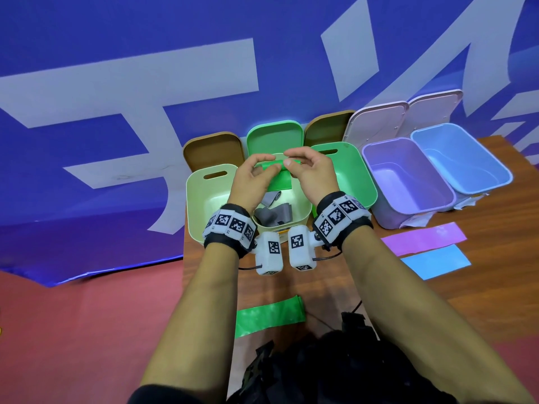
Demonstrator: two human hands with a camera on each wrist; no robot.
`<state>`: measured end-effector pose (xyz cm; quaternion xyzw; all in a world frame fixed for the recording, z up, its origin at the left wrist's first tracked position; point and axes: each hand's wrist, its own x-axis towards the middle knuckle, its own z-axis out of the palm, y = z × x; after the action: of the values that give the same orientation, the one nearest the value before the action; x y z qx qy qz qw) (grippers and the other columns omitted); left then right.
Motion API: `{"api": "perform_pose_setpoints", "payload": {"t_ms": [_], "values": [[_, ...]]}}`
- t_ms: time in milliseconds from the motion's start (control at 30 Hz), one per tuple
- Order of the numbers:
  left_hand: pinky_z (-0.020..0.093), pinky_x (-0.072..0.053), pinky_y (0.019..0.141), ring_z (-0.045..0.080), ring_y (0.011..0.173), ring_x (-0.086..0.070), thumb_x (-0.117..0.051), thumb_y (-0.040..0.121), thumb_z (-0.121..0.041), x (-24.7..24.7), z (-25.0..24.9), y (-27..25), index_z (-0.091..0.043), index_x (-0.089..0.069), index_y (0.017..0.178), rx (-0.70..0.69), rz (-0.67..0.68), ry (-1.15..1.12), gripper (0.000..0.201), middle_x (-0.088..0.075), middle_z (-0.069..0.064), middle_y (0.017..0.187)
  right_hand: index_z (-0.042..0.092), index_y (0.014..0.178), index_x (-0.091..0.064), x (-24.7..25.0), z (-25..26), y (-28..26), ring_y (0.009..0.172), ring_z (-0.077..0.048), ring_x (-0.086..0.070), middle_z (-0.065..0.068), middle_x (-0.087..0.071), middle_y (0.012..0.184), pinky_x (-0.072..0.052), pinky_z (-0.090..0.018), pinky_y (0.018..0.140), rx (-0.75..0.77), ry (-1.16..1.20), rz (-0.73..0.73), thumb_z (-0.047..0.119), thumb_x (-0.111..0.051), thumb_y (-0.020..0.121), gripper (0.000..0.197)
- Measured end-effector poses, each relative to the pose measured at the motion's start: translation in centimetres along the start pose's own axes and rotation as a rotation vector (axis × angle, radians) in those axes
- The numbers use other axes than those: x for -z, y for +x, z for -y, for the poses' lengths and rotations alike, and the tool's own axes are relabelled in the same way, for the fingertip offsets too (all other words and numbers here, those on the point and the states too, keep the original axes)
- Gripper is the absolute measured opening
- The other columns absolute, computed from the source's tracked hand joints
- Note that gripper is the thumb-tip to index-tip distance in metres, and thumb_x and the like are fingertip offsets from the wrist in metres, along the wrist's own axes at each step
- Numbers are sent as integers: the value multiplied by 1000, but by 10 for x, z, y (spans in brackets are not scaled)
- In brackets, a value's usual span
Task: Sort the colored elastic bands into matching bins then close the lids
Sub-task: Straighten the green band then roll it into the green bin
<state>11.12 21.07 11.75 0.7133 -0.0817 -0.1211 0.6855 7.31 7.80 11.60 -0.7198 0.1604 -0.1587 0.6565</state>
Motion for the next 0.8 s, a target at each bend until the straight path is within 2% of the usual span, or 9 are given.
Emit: {"api": "perform_pose_setpoints", "payload": {"t_ms": [100,133,233,300,433,533,633,700,800], "values": [[27,-52,74,13,77,-65,-65,93,-12,0,4,0,-10,-66,100,10,-9,-26,7,-70,8,85,17,103,-70,1,0,0,74,8,-57,7,-66,94,-47,-12,79,3,-17,-4,8,-69,89,17],[24,-53,72,11,75,-67,-65,93,-10,1,4,1,-8,-65,102,9,-3,-25,9,-70,8,84,18,104,-70,1,-1,0,79,5,-59,5,-66,97,-49,-15,81,-1,-14,-6,9,-69,89,17],[24,-54,70,7,68,-65,-65,92,-5,2,3,2,-7,-64,106,-12,14,-12,14,-68,0,73,23,101,-70,0,-3,-1,95,-16,-64,-3,-69,99,-55,-36,92,-26,-3,-16,16,-68,91,12],[27,-55,72,8,68,-62,-65,91,-2,2,2,2,-8,-64,106,-23,21,3,16,-66,-4,70,24,97,-71,0,-4,-2,89,-18,-64,-4,-68,90,-57,-42,90,-23,-32,-20,17,-65,92,10],[29,-58,78,18,80,-68,-67,92,-11,0,1,0,-13,-65,103,1,23,-47,11,-69,12,90,20,97,-72,3,-2,-4,81,-13,-61,5,-64,80,-56,-35,86,0,-29,-3,10,-66,90,13],[29,-57,79,17,83,-67,-67,91,-5,-1,4,-1,-10,-65,101,-44,21,-38,11,-68,17,100,17,100,-72,3,-3,-6,79,-7,-58,9,-63,81,-52,-26,83,-13,-19,12,5,-66,89,18],[35,-57,85,18,86,-66,-68,88,-1,-2,5,-1,-10,-66,101,-60,30,-20,16,-67,13,99,18,103,-71,4,-5,-8,91,-13,-64,3,-68,92,-54,-29,89,-52,21,6,10,-65,91,15],[38,-56,86,20,87,-65,-69,87,-1,-3,6,0,-12,-67,101,-54,31,-17,19,-66,9,96,12,105,-70,5,-7,-9,84,-17,-67,-6,-70,93,-56,-30,84,-59,22,7,11,-63,94,14],[29,-57,78,19,82,-68,-66,90,-5,-7,10,-1,-10,-64,108,7,19,-53,19,-67,10,92,11,105,-71,8,-10,-8,86,-17,-66,-2,-68,91,-54,-27,85,-49,-3,6,5,-63,92,17]]}}
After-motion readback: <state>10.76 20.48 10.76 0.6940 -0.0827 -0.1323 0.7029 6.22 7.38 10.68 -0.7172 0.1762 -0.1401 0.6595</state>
